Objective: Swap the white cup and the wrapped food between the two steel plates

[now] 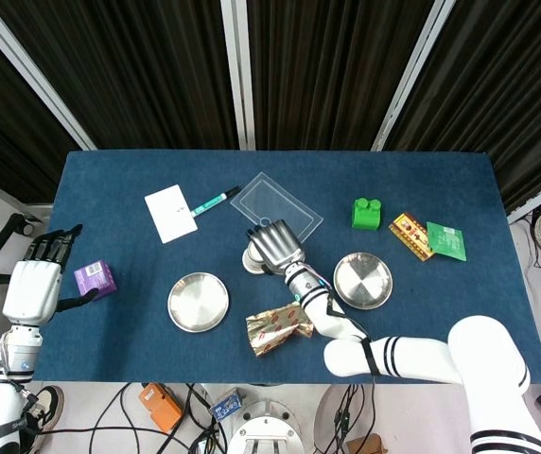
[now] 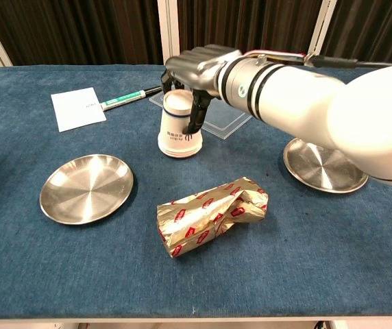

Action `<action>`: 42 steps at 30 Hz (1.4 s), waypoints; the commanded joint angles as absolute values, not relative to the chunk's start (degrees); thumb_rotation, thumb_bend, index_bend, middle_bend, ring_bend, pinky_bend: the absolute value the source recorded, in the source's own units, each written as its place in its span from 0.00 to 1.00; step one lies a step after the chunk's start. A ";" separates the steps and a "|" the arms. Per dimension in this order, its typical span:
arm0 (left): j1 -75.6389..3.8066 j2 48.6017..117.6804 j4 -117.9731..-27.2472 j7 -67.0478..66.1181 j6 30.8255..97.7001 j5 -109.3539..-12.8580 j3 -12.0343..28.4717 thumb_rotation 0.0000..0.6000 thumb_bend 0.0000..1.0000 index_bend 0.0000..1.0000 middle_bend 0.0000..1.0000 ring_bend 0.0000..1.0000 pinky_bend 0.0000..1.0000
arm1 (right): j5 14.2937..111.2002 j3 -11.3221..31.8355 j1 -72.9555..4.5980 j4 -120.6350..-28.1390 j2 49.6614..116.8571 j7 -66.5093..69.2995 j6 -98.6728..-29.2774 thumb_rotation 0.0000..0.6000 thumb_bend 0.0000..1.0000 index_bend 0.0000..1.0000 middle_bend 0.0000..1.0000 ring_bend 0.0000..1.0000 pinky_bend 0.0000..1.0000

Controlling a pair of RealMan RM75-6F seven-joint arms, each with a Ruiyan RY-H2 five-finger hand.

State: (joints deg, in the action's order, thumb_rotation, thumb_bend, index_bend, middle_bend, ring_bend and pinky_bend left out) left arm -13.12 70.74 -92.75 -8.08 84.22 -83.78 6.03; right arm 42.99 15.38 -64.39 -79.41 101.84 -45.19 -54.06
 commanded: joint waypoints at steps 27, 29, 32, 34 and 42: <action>-13.45 71.28 -95.53 -12.57 82.35 -87.60 3.44 1.00 0.03 0.06 0.17 0.14 0.16 | 73.58 -2.40 -40.08 -88.16 75.78 -19.19 -60.27 1.00 0.44 0.54 0.53 0.57 0.64; -13.40 71.34 -95.43 -12.63 82.26 -87.43 3.42 1.00 0.03 0.06 0.17 0.14 0.16 | 73.14 -2.22 -40.13 -87.90 75.90 -18.44 -58.58 1.00 0.44 0.35 0.42 0.47 0.56; -13.43 71.35 -95.37 -12.64 82.09 -87.30 3.42 1.00 0.03 0.06 0.17 0.14 0.16 | 72.62 -1.75 -40.20 -88.48 75.26 -17.84 -56.97 1.00 0.44 0.07 0.26 0.31 0.45; -13.43 71.26 -95.43 -12.61 82.10 -87.47 3.37 1.00 0.03 0.06 0.17 0.14 0.16 | 72.43 -1.54 -39.98 -89.00 74.72 -18.49 -56.79 1.00 0.42 0.00 0.17 0.22 0.38; -13.21 70.04 -97.78 -11.45 82.64 -90.73 1.84 1.00 0.03 0.06 0.16 0.13 0.16 | 75.85 -1.60 -37.10 -93.86 70.93 -17.06 -60.33 0.73 0.22 0.00 0.00 0.06 0.22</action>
